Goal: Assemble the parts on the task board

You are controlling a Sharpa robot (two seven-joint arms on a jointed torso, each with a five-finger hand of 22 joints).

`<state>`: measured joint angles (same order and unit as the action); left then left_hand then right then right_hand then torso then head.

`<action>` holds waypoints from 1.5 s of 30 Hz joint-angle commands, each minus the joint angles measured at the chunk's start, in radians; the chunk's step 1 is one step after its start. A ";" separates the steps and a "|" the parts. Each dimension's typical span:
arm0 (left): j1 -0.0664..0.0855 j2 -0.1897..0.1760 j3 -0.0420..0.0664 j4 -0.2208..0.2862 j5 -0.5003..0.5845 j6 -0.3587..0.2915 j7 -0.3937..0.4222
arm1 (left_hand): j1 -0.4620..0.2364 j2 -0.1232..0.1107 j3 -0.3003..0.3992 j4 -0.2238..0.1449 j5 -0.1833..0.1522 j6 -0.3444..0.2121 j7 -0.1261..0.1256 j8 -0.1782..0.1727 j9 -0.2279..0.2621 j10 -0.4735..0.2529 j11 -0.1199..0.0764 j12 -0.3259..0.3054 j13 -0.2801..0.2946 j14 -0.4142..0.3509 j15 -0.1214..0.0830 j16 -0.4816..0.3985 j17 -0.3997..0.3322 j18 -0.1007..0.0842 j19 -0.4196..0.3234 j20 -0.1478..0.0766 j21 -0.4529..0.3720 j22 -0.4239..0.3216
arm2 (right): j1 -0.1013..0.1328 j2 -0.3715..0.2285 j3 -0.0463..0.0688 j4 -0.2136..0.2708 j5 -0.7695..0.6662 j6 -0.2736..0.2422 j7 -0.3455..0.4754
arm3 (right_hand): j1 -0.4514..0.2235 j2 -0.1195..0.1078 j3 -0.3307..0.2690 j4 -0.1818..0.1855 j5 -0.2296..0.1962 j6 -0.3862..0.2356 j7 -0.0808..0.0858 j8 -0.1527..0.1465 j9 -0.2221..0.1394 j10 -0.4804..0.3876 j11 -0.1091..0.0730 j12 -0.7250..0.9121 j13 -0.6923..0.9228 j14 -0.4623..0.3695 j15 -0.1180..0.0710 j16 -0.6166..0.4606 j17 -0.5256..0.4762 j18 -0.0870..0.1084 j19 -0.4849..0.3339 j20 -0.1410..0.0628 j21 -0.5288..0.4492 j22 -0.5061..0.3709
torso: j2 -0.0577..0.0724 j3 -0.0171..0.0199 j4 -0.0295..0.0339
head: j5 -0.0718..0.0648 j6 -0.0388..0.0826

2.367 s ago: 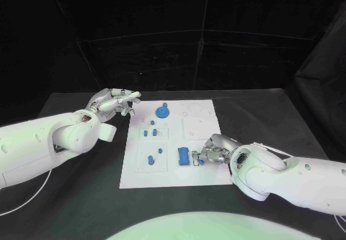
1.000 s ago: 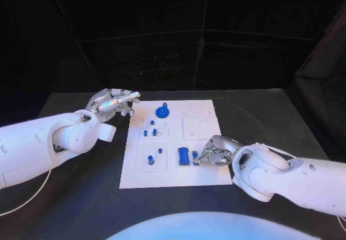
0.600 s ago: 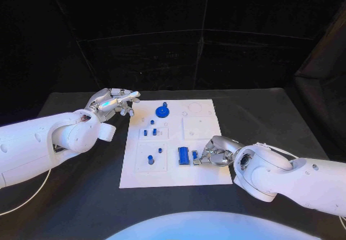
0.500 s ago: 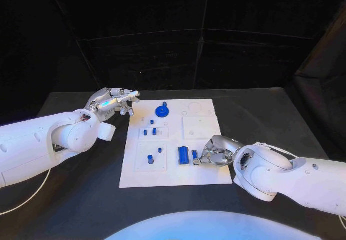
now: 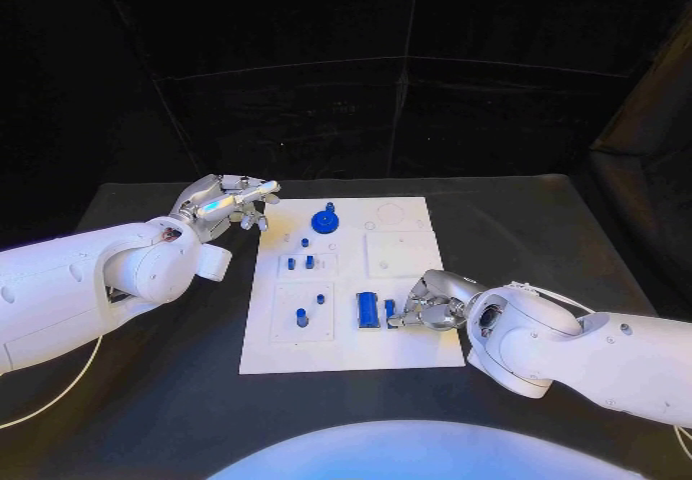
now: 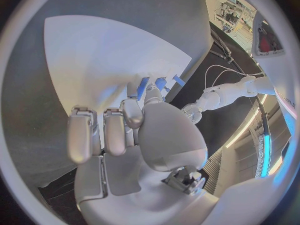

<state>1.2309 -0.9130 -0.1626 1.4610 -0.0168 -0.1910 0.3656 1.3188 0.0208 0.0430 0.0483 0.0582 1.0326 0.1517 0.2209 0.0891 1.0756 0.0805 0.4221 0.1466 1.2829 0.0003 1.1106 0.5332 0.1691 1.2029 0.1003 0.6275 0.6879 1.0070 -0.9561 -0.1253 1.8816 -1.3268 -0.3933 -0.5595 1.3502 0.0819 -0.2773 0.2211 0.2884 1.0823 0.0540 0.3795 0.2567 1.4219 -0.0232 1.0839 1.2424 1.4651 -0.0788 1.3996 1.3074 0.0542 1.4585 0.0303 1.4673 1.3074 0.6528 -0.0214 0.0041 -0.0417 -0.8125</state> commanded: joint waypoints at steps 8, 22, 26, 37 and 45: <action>0.001 0.001 0.001 0.001 -0.002 0.003 0.004 | 0.014 0.004 -0.004 -0.005 0.000 -0.005 -0.003 0.007 -0.002 -0.008 -0.002 0.005 -0.002 -0.004 0.000 0.001 -0.002 0.014 0.003 0.004 -0.006 -0.002 | 0.001 0.021 0.000 -0.028 0.002 -0.003 -0.019 | 0.017 0.004 0.004 -0.008 0.006 -0.006 -0.004 0.008 0.002 0.006 -0.001 -0.004 0.000 0.060 -0.007 0.003 0.013 -0.011 0.001 -0.002 0.003 0.091 | 0.000 0.0000 -0.0003 | 0.002 -0.002; 0.001 0.000 0.001 0.000 -0.002 0.001 0.010 | 0.016 0.004 -0.004 -0.006 0.000 -0.005 -0.003 0.007 -0.002 -0.008 -0.002 0.005 -0.002 -0.004 0.000 0.001 -0.002 0.014 0.003 0.004 -0.006 -0.002 | 0.005 -0.020 0.010 -0.017 0.170 -0.111 0.215 | -0.010 -0.044 -0.045 0.010 0.012 -0.105 0.037 -0.041 -0.016 -0.104 0.034 -0.259 -0.163 0.029 0.020 -0.091 -0.107 0.016 -0.071 0.018 -0.068 -0.021 | -0.004 -0.0002 -0.0019 | 0.003 0.011; 0.001 0.004 0.001 -0.005 0.009 -0.003 0.020 | 0.014 0.003 -0.006 -0.005 0.000 -0.006 -0.002 0.007 -0.002 -0.008 -0.002 0.005 -0.003 -0.006 0.000 0.000 -0.006 0.014 0.003 0.004 -0.007 -0.002 | 0.022 -0.014 0.033 -0.077 0.358 -0.133 0.342 | 0.002 -0.039 -0.049 0.012 -0.007 -0.144 0.055 -0.066 -0.025 -0.208 0.049 -0.506 -0.335 -0.030 0.034 -0.278 -0.322 0.058 -0.186 0.033 -0.201 -0.207 | -0.012 -0.0034 -0.0051 | 0.001 0.027; -0.004 0.077 0.001 -0.102 0.104 -0.051 0.082 | 0.019 0.006 -0.029 -0.008 -0.002 -0.028 0.017 -0.001 -0.011 -0.057 0.024 -0.015 -0.030 -0.170 0.028 -0.141 -0.153 0.009 -0.103 0.030 -0.092 -0.054 | 0.093 0.110 0.048 -0.403 0.928 -0.047 0.823 | 0.209 0.054 0.011 -0.064 -0.059 -0.165 0.120 -0.152 -0.062 -0.349 0.134 -0.907 -0.762 -0.316 0.126 -0.998 -0.859 0.122 -0.523 0.112 -0.829 -0.789 | -0.069 -0.0179 -0.0073 | -0.002 0.091; -0.021 0.173 0.002 -0.243 0.184 -0.046 0.131 | 0.043 0.037 -0.038 -0.016 -0.001 -0.063 0.040 -0.057 -0.024 -0.101 0.067 -0.124 -0.085 -0.345 0.104 -0.588 -0.353 0.006 -0.323 0.109 -0.349 -0.244 | 0.110 0.245 0.050 -0.669 1.082 0.058 0.978 | 0.236 0.063 0.015 -0.092 -0.064 -0.144 0.145 -0.256 -0.124 -0.334 0.168 -1.017 -1.024 -0.407 0.193 -1.267 -1.064 0.130 -0.550 0.185 -1.105 -0.991 | -0.094 -0.0144 -0.0072 | 0.015 0.143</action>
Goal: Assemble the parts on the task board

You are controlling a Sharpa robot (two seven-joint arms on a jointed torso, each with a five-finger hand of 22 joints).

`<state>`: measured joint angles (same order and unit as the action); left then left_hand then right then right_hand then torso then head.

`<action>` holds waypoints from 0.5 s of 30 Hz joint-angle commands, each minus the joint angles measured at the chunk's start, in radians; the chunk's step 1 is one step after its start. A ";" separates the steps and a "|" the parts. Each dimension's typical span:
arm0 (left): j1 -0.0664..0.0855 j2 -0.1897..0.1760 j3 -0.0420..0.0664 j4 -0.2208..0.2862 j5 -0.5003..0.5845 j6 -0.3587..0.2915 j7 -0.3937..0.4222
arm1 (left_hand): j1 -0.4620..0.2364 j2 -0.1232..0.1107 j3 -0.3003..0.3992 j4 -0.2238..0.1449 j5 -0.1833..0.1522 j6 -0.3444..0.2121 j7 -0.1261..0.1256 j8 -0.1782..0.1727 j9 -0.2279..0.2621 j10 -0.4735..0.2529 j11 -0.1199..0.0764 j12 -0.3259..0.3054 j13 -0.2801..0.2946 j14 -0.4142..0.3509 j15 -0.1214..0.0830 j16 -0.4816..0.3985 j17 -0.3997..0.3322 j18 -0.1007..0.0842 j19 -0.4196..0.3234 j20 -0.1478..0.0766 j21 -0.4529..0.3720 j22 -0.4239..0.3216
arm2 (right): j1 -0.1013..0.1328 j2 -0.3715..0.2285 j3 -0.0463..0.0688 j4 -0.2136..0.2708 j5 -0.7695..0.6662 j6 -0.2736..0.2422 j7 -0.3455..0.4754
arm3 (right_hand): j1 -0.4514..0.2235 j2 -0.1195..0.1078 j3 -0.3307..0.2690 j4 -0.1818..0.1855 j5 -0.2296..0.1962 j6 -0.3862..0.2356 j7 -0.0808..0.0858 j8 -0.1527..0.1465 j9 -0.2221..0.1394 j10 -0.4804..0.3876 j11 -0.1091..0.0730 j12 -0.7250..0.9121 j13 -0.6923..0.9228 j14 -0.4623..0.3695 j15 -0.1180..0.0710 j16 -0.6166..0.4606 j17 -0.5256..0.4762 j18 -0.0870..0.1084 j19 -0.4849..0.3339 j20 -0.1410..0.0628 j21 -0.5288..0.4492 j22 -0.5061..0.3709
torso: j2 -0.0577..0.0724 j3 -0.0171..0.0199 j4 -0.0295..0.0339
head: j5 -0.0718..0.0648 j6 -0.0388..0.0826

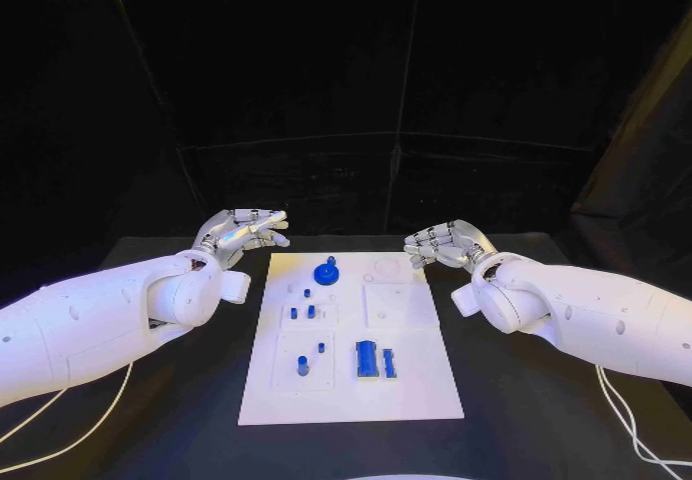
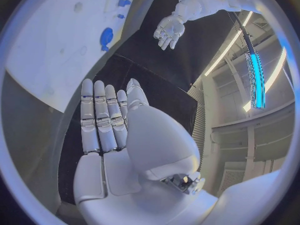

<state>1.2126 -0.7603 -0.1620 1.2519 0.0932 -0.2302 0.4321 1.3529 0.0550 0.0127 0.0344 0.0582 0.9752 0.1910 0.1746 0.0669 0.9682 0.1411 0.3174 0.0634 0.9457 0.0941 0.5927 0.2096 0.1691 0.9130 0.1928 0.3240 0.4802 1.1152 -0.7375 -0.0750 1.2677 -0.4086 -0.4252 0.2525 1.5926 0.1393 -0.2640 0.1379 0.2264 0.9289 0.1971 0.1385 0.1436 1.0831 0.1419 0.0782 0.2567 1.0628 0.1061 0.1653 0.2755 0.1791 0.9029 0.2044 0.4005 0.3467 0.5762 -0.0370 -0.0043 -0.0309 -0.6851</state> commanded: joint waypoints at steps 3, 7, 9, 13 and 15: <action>-0.008 0.051 0.001 -0.076 0.084 -0.013 0.073 | 0.012 0.007 -0.016 -0.004 0.000 0.003 0.002 -0.031 -0.002 0.025 0.011 -0.062 -0.002 0.004 0.026 -0.185 -0.078 0.016 -0.073 0.042 -0.113 -0.102 | 0.003 0.069 0.001 -0.126 0.185 0.122 0.193 | -0.026 0.003 0.003 -0.034 -0.007 0.024 0.006 -0.052 -0.038 0.008 0.008 -0.012 -0.122 0.019 0.013 -0.084 -0.104 0.007 0.050 0.019 -0.114 -0.097 | -0.021 0.0027 -0.0001 | 0.008 0.031; -0.012 0.085 0.001 -0.120 0.090 -0.025 0.081 | 0.016 0.009 -0.029 -0.010 -0.001 0.016 -0.001 -0.056 -0.002 0.048 0.014 -0.111 -0.002 0.029 0.036 -0.286 -0.117 0.016 -0.086 0.057 -0.158 -0.161 | 0.004 0.111 0.001 -0.190 0.199 0.149 0.214 | -0.048 0.007 0.008 -0.055 -0.010 0.034 0.004 -0.071 -0.055 0.012 0.010 -0.012 -0.168 0.038 0.014 -0.101 -0.146 0.006 0.084 0.018 -0.155 -0.135 | -0.020 0.0060 0.0036 | 0.010 0.054; -0.013 0.084 0.000 -0.116 0.055 -0.012 0.038 | -0.399 -0.055 -0.013 -0.034 -0.058 -0.284 -0.060 -0.093 -0.067 -0.259 -0.031 -0.175 -0.063 -0.264 -0.003 -0.382 -0.210 -0.051 -0.332 -0.019 -0.209 -0.259 | 0.002 0.111 0.000 -0.186 0.138 0.085 0.139 | -0.508 -0.036 0.085 -0.138 -0.071 -0.258 -0.056 -0.138 -0.144 -0.319 -0.037 -0.078 -0.257 -0.296 -0.022 -0.165 -0.188 -0.054 -0.209 -0.048 -0.231 -0.201 | -0.018 0.0036 0.0012 | 0.009 0.046; -0.019 0.080 0.006 -0.100 0.050 -0.032 0.040 | -0.506 -0.055 -0.013 -0.034 -0.058 -0.362 -0.074 -0.103 -0.067 -0.338 -0.045 -0.194 -0.063 -0.340 -0.013 -0.411 -0.210 -0.051 -0.401 -0.038 -0.223 -0.287 | 0.000 0.105 0.003 -0.166 0.149 0.068 0.145 | -0.632 -0.048 0.106 -0.138 -0.091 -0.327 -0.071 -0.138 -0.144 -0.398 -0.047 -0.078 -0.257 -0.373 -0.031 -0.165 -0.201 -0.054 -0.281 -0.065 -0.253 -0.220 | -0.021 0.0123 0.0020 | 0.015 0.057; -0.025 0.076 0.014 -0.081 0.043 -0.055 0.042 | -0.573 -0.055 -0.013 -0.034 -0.058 -0.410 -0.083 -0.175 -0.067 -0.388 -0.052 -0.204 -0.063 -0.387 -0.019 -0.425 -0.210 -0.058 -0.441 -0.049 -0.231 -0.302 | -0.004 0.097 0.007 -0.142 0.162 0.047 0.151 | -0.708 -0.055 0.118 -0.138 -0.102 -0.375 -0.080 -0.138 -0.144 -0.453 -0.055 -0.078 -0.257 -0.428 -0.106 -0.165 -0.275 -0.066 -0.330 -0.076 -0.264 -0.230 | -0.026 0.0223 0.0029 | 0.021 0.068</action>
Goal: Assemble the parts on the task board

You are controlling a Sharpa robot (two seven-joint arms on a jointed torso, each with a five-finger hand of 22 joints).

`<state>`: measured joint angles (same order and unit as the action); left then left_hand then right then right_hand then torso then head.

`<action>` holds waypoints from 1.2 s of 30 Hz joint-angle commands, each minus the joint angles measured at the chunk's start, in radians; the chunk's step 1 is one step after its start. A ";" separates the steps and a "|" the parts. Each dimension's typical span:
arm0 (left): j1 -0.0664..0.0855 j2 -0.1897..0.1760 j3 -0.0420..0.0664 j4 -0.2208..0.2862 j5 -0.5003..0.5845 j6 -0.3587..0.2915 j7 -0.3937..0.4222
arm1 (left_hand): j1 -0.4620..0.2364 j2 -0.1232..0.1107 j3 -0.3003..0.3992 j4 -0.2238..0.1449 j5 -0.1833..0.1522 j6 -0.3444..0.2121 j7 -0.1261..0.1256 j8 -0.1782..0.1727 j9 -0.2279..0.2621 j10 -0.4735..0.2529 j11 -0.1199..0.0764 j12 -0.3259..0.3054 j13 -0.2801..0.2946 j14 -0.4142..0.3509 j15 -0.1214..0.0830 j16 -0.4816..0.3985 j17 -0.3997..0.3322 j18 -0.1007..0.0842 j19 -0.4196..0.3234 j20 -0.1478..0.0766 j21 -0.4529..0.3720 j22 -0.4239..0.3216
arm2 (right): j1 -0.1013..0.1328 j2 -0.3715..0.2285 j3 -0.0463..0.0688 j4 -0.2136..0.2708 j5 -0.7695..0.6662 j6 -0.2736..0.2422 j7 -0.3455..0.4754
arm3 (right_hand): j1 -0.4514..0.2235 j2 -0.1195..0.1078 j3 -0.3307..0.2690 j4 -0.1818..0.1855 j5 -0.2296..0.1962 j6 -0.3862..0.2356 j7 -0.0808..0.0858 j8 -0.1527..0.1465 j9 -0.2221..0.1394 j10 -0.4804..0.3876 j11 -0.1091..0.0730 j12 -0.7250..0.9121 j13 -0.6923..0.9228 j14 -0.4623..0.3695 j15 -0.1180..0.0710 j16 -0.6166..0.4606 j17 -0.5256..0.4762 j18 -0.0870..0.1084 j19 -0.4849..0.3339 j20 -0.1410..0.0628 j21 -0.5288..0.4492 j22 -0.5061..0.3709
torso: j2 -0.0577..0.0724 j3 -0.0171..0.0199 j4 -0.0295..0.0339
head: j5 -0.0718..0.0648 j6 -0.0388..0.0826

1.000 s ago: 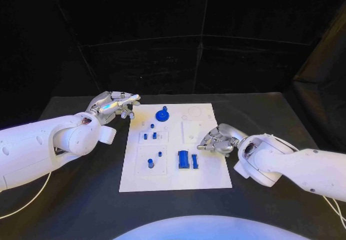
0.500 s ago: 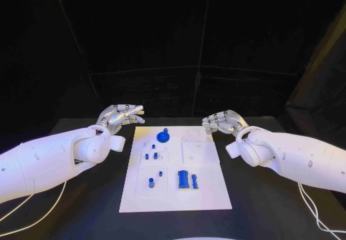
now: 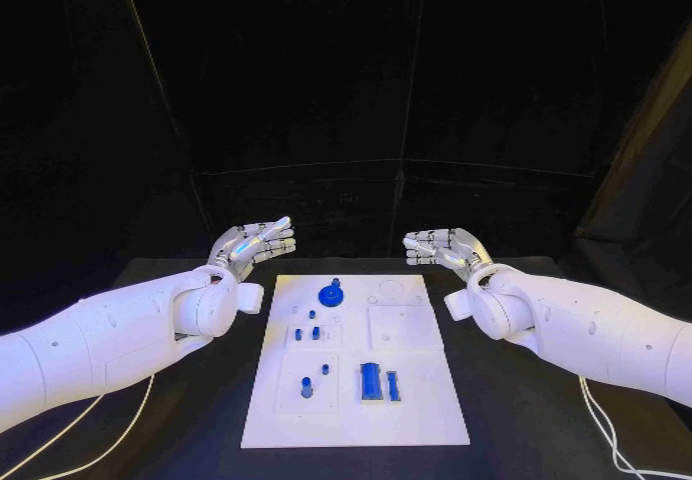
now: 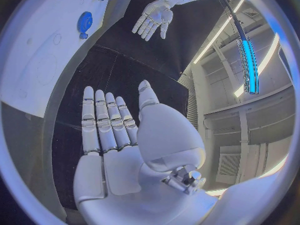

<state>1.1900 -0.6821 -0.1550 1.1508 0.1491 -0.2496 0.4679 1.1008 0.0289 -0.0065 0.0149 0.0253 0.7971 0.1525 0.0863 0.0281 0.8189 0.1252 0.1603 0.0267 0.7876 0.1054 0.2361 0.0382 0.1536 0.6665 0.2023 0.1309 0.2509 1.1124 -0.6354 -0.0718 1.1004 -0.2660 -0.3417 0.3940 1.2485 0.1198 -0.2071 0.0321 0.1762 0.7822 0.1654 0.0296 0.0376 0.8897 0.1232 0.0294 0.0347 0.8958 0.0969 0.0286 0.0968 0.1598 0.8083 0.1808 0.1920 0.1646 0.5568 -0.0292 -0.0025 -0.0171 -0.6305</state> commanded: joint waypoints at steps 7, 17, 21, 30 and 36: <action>-0.048 -0.034 0.056 0.153 -0.058 -0.196 0.021 | -0.528 -0.029 0.007 -0.015 -0.025 -0.382 -0.073 -0.086 -0.028 -0.392 -0.125 -0.077 -0.027 -0.378 -0.105 -0.113 -0.038 -0.062 -0.320 -0.097 -0.131 -0.120 | -0.023 -0.055 0.028 0.185 0.108 -0.178 0.051 | -0.597 -0.120 0.099 -0.032 -0.084 -0.375 -0.079 -0.030 -0.038 -0.426 -0.123 -0.029 -0.035 -0.429 -0.097 -0.029 -0.097 -0.073 -0.387 -0.086 -0.092 -0.079 | -0.013 0.0292 0.0025 | 0.017 0.030; -0.124 -0.087 0.138 0.372 -0.133 -0.464 0.047 | -0.724 -0.029 0.007 -0.015 -0.025 -0.524 -0.153 -0.086 -0.028 -0.538 -0.125 -0.160 -0.027 -0.518 -0.105 -0.155 -0.038 -0.154 -0.438 -0.202 -0.131 -0.165 | -0.057 -0.132 0.066 0.430 0.244 -0.394 0.116 | -0.818 -0.120 0.133 -0.032 -0.176 -0.513 -0.165 -0.030 -0.038 -0.583 -0.123 -0.029 -0.035 -0.587 -0.097 -0.029 -0.097 -0.160 -0.529 -0.181 -0.192 -0.165 | -0.013 0.0292 0.0025 | 0.017 0.030; -0.135 -0.095 0.150 0.406 -0.144 -0.504 0.051 | -0.772 -0.029 0.007 -0.015 -0.025 -0.559 -0.153 -0.086 -0.028 -0.574 -0.125 -0.160 -0.027 -0.552 -0.105 -0.165 -0.038 -0.154 -0.466 -0.202 -0.131 -0.176 | -0.061 -0.142 0.071 0.462 0.262 -0.421 0.124 | -0.873 -0.120 0.207 -0.032 -0.176 -0.547 -0.165 -0.030 -0.038 -0.622 -0.123 -0.029 -0.035 -0.627 -0.097 -0.029 -0.097 -0.160 -0.565 -0.181 -0.192 -0.165 | -0.013 0.0292 0.0025 | 0.017 0.030; -0.140 -0.098 0.155 0.419 -0.149 -0.520 0.052 | -0.878 -0.029 0.007 -0.015 -0.025 -0.636 -0.153 -0.086 -0.028 -0.654 -0.125 -0.160 -0.027 -0.629 -0.105 -0.236 -0.038 -0.154 -0.531 -0.202 -0.131 -0.251 | -0.062 -0.145 0.072 0.470 0.266 -0.428 0.126 | -0.992 -0.120 0.207 -0.032 -0.176 -0.622 -0.165 -0.030 -0.038 -0.707 -0.123 -0.029 -0.035 -0.712 -0.097 -0.029 -0.097 -0.160 -0.642 -0.181 -0.192 -0.165 | -0.013 0.0292 0.0025 | 0.017 0.030; -0.140 -0.098 0.155 0.419 -0.149 -0.520 0.052 | -0.929 -0.029 0.007 -0.015 -0.025 -0.673 -0.153 -0.086 -0.028 -0.691 -0.125 -0.160 -0.027 -0.665 -0.105 -0.236 -0.038 -0.154 -0.560 -0.202 -0.131 -0.251 | -0.062 -0.145 0.072 0.470 0.266 -0.428 0.126 | -1.050 -0.120 0.207 -0.032 -0.176 -0.658 -0.165 -0.030 -0.038 -0.748 -0.123 -0.029 -0.035 -0.754 -0.097 -0.029 -0.097 -0.160 -0.680 -0.181 -0.192 -0.165 | -0.013 0.0292 0.0025 | 0.017 0.030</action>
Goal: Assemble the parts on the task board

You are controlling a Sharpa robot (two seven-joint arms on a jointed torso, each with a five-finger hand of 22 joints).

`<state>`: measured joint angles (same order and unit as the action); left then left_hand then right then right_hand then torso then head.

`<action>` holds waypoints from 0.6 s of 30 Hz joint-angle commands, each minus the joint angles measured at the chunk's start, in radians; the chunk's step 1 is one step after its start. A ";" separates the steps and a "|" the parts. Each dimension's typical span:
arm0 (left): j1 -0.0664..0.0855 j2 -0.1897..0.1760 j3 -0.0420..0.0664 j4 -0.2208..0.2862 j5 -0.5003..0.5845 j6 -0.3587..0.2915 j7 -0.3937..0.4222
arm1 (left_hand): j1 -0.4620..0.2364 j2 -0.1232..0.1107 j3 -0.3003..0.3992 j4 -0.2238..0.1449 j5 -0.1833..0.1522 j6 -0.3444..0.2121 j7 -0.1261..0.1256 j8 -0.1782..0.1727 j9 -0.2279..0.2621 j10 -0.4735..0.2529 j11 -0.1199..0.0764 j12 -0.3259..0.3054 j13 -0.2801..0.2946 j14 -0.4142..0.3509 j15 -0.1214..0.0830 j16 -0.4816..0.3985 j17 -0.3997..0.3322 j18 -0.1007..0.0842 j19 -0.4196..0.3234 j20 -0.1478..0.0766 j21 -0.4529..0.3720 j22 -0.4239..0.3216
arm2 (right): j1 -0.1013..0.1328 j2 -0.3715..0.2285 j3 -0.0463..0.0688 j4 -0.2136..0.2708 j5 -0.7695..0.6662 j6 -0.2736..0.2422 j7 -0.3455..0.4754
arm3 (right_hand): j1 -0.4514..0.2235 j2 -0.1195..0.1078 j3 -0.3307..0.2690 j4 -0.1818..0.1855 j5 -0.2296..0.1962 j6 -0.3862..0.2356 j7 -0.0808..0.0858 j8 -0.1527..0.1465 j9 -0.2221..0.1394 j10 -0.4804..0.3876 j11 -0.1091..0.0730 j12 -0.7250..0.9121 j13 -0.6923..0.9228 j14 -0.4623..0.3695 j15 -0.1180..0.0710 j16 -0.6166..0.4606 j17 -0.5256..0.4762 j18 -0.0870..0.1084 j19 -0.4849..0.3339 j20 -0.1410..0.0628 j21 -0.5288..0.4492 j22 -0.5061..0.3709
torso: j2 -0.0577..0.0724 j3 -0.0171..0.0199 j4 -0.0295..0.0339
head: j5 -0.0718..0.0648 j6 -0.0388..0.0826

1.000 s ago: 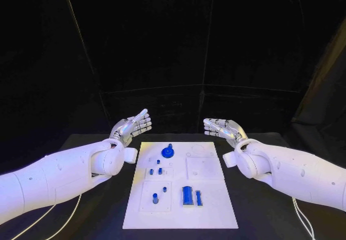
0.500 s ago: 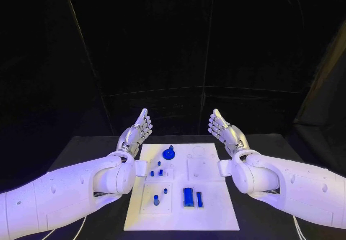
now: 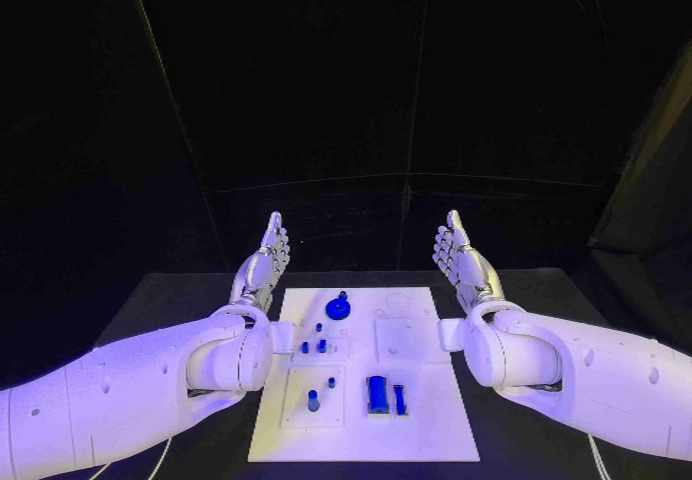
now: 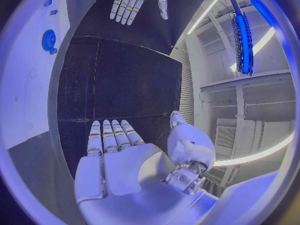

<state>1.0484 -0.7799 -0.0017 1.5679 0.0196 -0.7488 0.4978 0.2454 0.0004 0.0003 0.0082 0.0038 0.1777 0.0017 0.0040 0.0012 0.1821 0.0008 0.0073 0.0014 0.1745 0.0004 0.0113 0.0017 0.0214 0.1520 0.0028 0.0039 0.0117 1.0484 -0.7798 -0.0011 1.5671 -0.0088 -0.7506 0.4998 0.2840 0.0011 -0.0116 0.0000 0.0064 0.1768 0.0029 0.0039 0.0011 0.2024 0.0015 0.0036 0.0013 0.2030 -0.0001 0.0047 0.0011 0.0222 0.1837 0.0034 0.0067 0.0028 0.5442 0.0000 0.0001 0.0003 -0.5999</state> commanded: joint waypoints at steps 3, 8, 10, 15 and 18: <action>0.002 0.000 0.002 0.002 -0.020 -0.021 0.022 | -0.091 0.000 0.000 -0.008 -0.004 -0.066 -0.002 -0.004 -0.001 -0.068 -0.001 -0.007 -0.001 -0.065 0.000 -0.011 -0.002 -0.021 -0.058 -0.003 -0.004 -0.012 | 0.002 0.000 0.001 0.003 0.009 -0.019 0.020 | -0.105 -0.001 0.012 0.000 -0.006 -0.065 -0.003 -0.004 -0.001 -0.076 -0.001 -0.004 -0.001 -0.075 0.000 -0.005 -0.001 -0.022 -0.067 -0.003 -0.007 -0.003 | 0.000 0.0000 -0.0001 | 0.000 0.000; 0.002 0.000 0.002 0.002 -0.020 -0.021 0.022 | -0.122 0.000 0.000 -0.008 -0.004 -0.087 -0.002 -0.004 -0.001 -0.090 -0.001 -0.007 -0.001 -0.084 0.000 -0.011 -0.002 -0.021 -0.074 -0.003 -0.004 -0.012 | 0.002 0.000 0.001 0.003 0.009 -0.019 0.020 | -0.139 -0.001 0.012 0.000 -0.006 -0.085 -0.003 -0.004 -0.001 -0.098 -0.001 -0.004 -0.001 -0.099 0.000 -0.005 -0.001 -0.022 -0.089 -0.003 -0.007 -0.003 | 0.000 0.0000 -0.0001 | 0.000 0.000; 0.002 0.000 0.002 0.002 -0.020 -0.021 0.022 | -0.130 0.000 0.000 -0.008 -0.004 -0.093 -0.002 -0.004 -0.001 -0.095 -0.001 -0.007 -0.001 -0.090 0.000 -0.011 -0.002 -0.021 -0.079 -0.003 -0.004 -0.012 | 0.002 0.000 0.001 0.003 0.009 -0.019 0.020 | -0.150 -0.001 0.012 0.000 -0.006 -0.091 -0.003 -0.004 -0.001 -0.107 -0.001 -0.004 -0.001 -0.106 0.000 -0.005 -0.001 -0.022 -0.095 -0.003 -0.007 -0.003 | 0.000 0.0000 -0.0001 | 0.000 0.000; 0.002 0.000 0.002 0.002 -0.020 -0.021 0.022 | -0.149 0.000 0.000 -0.008 -0.004 -0.178 -0.002 -0.004 -0.001 -0.111 -0.001 -0.007 -0.001 -0.175 0.000 -0.011 -0.002 -0.021 -0.152 -0.003 -0.004 -0.012 | 0.002 0.000 0.001 0.003 0.009 -0.019 0.020 | -0.190 -0.001 0.012 0.000 -0.006 -0.177 -0.003 -0.004 -0.001 -0.202 -0.001 -0.004 -0.001 -0.203 0.000 -0.005 -0.001 -0.022 -0.184 -0.003 -0.007 -0.003 | 0.000 0.0000 -0.0001 | 0.000 0.000; 0.002 0.000 0.002 0.002 -0.020 -0.021 0.022 | -0.159 0.000 0.000 -0.008 -0.004 -0.178 -0.002 -0.004 -0.001 -0.182 -0.001 -0.007 -0.001 -0.175 0.000 -0.011 -0.002 -0.021 -0.152 -0.003 -0.004 -0.012 | 0.002 0.000 0.001 0.003 0.009 -0.019 0.020 | -0.284 -0.001 0.012 0.000 -0.006 -0.177 -0.003 -0.004 -0.001 -0.202 -0.001 -0.004 -0.001 -0.203 0.000 -0.005 -0.001 -0.022 -0.184 -0.003 -0.007 -0.003 | 0.000 0.0000 -0.0001 | 0.000 0.000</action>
<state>1.0483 -0.7800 -0.0016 1.5682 0.0137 -0.7650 0.4999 0.0928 0.0001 0.0003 0.0082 0.0038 0.0181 0.0003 0.0041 0.0015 0.0192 0.0003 0.0037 0.0013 0.0175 -0.0004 0.0069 0.0009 0.0059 0.0091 0.0002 0.0040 0.0016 1.0483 -0.7799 -0.0010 1.5675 0.0019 -0.7638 0.5058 0.0138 -0.0004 -0.0066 0.0004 0.0064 0.0049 -0.0003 0.0039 0.0014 0.0051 -0.0001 0.0037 0.0017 0.0037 -0.0003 0.0048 0.0012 0.0067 0.0054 -0.0003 0.0066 0.0015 0.5442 0.0000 0.0001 -0.0001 -0.5998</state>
